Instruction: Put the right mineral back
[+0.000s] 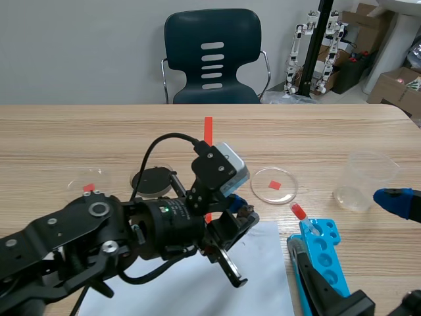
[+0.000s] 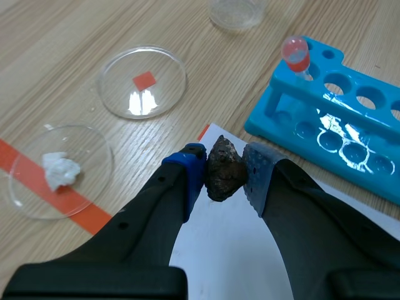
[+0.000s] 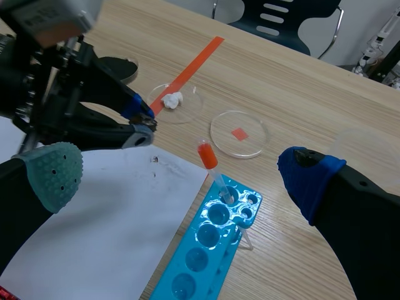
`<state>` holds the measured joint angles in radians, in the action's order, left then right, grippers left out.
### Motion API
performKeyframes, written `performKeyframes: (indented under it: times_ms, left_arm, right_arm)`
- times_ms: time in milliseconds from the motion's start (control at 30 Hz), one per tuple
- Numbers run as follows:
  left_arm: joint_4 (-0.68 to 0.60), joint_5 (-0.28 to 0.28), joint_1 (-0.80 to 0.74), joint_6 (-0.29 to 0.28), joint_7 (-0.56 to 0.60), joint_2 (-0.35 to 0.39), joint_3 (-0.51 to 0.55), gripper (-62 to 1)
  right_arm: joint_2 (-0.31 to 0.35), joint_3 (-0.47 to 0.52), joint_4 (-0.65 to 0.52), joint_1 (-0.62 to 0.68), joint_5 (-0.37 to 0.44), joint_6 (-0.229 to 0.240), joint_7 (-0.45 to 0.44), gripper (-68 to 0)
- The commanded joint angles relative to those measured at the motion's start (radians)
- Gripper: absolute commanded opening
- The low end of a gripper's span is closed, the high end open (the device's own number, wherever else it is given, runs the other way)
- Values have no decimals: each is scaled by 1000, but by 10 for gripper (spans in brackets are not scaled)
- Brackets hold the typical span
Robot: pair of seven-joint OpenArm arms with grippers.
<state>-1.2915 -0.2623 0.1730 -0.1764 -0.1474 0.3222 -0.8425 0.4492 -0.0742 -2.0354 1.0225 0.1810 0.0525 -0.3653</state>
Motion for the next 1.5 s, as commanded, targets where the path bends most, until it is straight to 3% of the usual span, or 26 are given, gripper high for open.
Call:
performKeyframes:
  times_ms: [0, 400, 933, 1067, 1467]
  left_arm:
    - [18, -10, 16, 2, 15, -39, 10, -535]
    - [295, -41, 118, 5, -85, -183, 8, -535]
    - [362, -40, 124, 6, -85, -194, 8, -530]
    - [362, -41, 124, 5, -85, -194, 8, -454]
    - [362, -41, 124, 5, -85, -192, 8, -146]
  right_arm:
    - [8, 2, -5, -9, 6, 0, -15, 4]
    - [8, 2, -5, -9, 6, 0, -15, 4]
    - [8, 2, -5, -9, 6, 0, -15, 4]
    - [8, 2, -5, -9, 6, 0, -15, 4]
    - [8, 2, -5, -9, 6, 0, -15, 4]
